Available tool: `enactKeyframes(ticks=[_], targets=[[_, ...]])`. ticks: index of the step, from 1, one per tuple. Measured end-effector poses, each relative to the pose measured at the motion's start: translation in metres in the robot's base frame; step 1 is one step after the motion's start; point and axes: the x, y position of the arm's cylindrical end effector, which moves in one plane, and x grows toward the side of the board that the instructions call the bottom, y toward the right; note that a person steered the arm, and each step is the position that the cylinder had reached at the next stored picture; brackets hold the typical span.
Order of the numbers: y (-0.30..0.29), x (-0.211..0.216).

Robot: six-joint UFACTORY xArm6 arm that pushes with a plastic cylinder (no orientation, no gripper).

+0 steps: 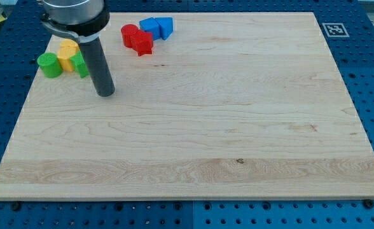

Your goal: Nudge the group of blocks up a bit

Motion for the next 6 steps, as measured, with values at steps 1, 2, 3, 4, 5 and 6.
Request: enactKeyframes(ticks=[1,2,3,4,5,6], targets=[[-0.02,0.005],[-0.062,0.024],[-0.075,0.024],[-0.132,0.01],[-0.148,0.005],[-0.149,-0.007]])
